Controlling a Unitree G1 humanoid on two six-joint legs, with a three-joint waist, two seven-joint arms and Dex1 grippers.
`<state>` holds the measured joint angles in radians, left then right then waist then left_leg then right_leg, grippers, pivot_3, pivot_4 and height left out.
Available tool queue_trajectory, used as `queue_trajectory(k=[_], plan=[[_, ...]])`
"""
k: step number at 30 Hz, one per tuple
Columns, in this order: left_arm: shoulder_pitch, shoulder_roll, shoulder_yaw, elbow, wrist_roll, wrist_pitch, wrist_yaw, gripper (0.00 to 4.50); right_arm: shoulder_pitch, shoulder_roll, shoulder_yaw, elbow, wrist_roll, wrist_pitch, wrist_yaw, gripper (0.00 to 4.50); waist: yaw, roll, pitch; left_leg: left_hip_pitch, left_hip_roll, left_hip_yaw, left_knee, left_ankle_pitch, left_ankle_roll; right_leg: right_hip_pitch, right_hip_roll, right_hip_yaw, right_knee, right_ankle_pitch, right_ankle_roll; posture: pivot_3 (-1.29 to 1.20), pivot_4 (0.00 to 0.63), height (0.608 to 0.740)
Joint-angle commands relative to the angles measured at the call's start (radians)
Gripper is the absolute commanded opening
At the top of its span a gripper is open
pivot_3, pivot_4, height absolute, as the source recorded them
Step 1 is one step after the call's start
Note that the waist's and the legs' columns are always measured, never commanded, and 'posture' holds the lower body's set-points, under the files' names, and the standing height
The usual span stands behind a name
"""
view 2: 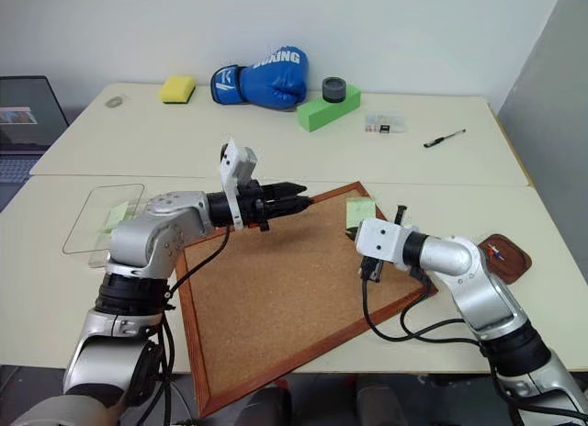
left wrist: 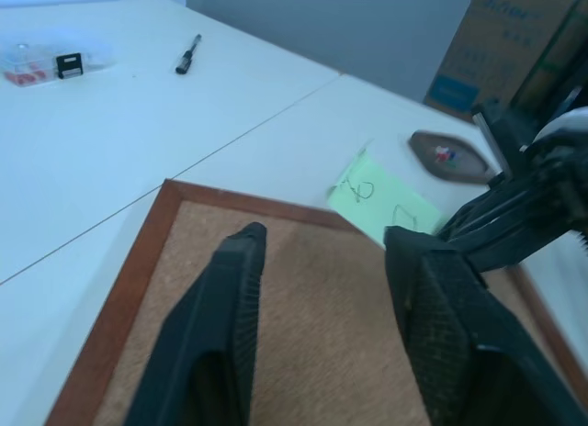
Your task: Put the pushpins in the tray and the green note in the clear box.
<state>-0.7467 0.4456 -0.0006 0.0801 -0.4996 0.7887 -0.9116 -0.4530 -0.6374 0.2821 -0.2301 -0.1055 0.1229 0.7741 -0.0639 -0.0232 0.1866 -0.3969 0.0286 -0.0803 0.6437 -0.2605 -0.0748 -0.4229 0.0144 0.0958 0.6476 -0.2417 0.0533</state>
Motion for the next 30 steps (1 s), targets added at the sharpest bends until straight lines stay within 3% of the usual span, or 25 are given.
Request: queue_trajectory(k=[1,6,10,19,30], plan=[[-0.035,-0.007,0.026,-0.023,-0.06,0.084,0.014,3.03,-0.036,0.006,-0.004,0.003,-0.033,-0.067,-0.01,0.0,0.0,0.0,0.0,0.0,0.0,0.0,0.001,0.0,0.0,0.0,0.0,0.0,0.0,0.0,0.0,0.0,0.15,0.74],[-0.047,-0.051,0.004,-0.004,-0.067,0.118,0.034,3.91,-0.063,0.012,-0.007,0.025,-0.054,-0.108,-0.008,0.0,0.006,0.0,0.0,0.0,0.0,0.0,0.002,0.0,0.0,0.0,0.0,0.0,0.001,0.0,0.0,0.0,0.15,0.74],[-0.07,-0.13,0.071,0.044,-0.153,0.192,0.057,3.91,-0.077,0.018,-0.007,0.015,-0.05,-0.108,0.005,0.0,0.01,0.0,0.0,0.0,0.0,0.0,0.002,0.0,0.0,0.0,0.0,0.0,0.002,0.0,0.0,0.0,0.15,0.74],[-0.112,-0.213,0.104,0.17,-0.2,0.24,0.097,3.91,-0.094,0.044,-0.009,0.006,-0.041,-0.086,0.023,0.0,0.011,0.0,0.0,0.001,0.0,0.0,0.002,0.0,0.0,0.001,0.0,0.0,0.003,0.001,-0.001,0.0,0.15,0.74],[-0.117,-0.252,0.08,0.218,-0.189,0.213,0.069,1.92,-0.1,0.07,-0.008,-0.026,-0.047,-0.061,0.027,0.0,0.011,0.0,0.0,0.002,-0.001,0.0,0.003,0.0,-0.001,0.001,0.0,0.001,0.004,0.003,-0.005,0.0,0.15,0.74]])
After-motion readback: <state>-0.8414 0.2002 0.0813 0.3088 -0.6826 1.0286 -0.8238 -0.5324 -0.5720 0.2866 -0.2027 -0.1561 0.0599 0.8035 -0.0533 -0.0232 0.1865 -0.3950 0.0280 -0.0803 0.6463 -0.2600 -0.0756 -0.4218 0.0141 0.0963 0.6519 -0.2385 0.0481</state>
